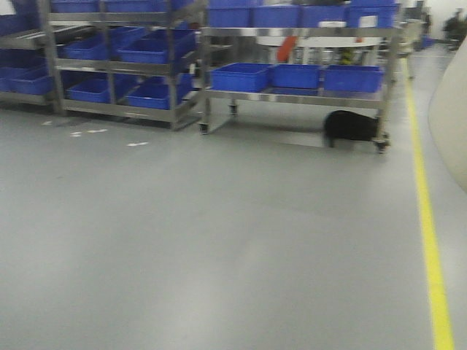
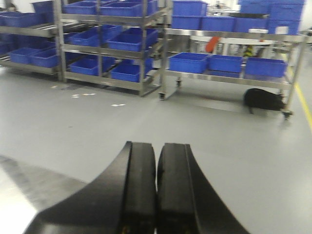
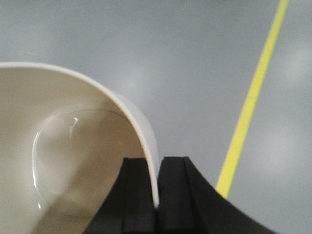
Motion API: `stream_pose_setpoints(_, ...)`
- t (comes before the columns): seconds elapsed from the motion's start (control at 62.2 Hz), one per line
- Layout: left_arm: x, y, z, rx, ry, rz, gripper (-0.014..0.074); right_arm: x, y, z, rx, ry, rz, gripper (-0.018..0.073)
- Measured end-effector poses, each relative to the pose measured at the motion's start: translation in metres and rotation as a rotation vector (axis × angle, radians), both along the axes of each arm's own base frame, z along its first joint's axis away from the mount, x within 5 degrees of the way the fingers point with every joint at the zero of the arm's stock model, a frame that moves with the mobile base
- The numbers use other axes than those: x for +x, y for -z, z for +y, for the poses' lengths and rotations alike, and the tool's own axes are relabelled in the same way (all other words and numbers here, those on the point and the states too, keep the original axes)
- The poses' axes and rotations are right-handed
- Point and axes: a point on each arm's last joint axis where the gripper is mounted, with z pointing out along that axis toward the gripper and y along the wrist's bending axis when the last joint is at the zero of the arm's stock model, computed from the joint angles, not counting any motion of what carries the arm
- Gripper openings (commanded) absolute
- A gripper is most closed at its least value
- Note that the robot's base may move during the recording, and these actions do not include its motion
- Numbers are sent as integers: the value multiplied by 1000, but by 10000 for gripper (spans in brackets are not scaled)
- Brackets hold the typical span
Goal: Move white bin to right shelf second layer
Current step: 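Drive the base away from the table holding the bin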
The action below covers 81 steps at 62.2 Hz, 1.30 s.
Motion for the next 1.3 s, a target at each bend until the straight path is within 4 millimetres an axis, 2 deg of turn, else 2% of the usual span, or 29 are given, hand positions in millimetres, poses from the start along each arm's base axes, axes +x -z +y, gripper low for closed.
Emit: stream_pose_setpoints(1.303, 0, 0, 0, 0, 0, 0, 85, 0, 1, 0, 0, 0, 5, 53)
